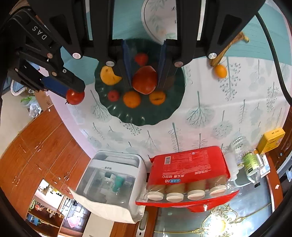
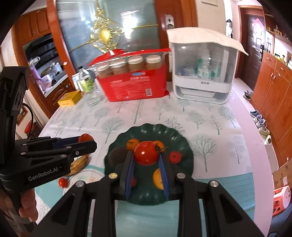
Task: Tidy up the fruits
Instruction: 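Carry both cherry tomatoes in the two tools onto the green plate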
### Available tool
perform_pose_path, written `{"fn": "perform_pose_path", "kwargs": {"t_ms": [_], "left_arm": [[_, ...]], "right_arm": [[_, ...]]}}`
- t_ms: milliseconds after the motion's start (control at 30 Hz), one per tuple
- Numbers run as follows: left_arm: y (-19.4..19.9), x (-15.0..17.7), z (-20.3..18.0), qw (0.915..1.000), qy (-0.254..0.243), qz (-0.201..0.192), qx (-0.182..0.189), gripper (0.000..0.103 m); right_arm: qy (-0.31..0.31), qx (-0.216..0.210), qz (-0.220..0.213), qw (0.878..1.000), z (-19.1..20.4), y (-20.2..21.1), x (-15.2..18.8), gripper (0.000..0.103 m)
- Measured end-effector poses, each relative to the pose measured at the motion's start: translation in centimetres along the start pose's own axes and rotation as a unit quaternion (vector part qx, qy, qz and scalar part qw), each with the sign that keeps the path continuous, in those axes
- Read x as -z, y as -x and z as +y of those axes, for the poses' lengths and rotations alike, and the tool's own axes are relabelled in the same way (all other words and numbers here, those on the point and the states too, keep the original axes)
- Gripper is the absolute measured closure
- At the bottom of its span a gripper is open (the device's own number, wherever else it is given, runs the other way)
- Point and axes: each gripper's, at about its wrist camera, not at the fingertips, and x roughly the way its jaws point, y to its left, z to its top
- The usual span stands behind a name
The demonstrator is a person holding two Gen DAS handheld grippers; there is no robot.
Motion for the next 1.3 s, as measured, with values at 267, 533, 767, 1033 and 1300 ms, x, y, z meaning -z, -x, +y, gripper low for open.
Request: {"fn": "perform_pose_path", "kwargs": {"t_ms": [267, 533, 767, 1033, 1300], "left_arm": [[-4.3, -1.7, -1.1, 0.9997, -0.001, 0.022, -0.003, 0.077], [-8.3, -1.3, -1.7, 0.9981, -0.008, 0.06, -0.01, 0.077], [-10.0, -0.8, -1.6, 0.9968, -0.011, 0.077, -0.017, 0.077], [-9.6, -0.8, -1.8, 0.9971, -0.023, 0.062, -0.037, 0.047], [-8.7, -0.8, -1.4, 0.9972, -0.019, 0.055, -0.046, 0.034]], "right_arm": [[-0.011, 0.007, 0.03, 0.999, -1.5, -3.5, 0.2, 0.076], [-0.012, 0.005, 0.063, 0.998, -2.0, -6.4, 1.0, 0.075], [-0.015, 0.007, 0.088, 0.996, -2.3, -8.4, 1.5, 0.075], [-0.024, -0.005, 0.107, 0.994, -2.5, -9.3, 2.0, 0.071], [-0.026, -0.005, 0.103, 0.994, -2.3, -8.8, 1.9, 0.066]]}}
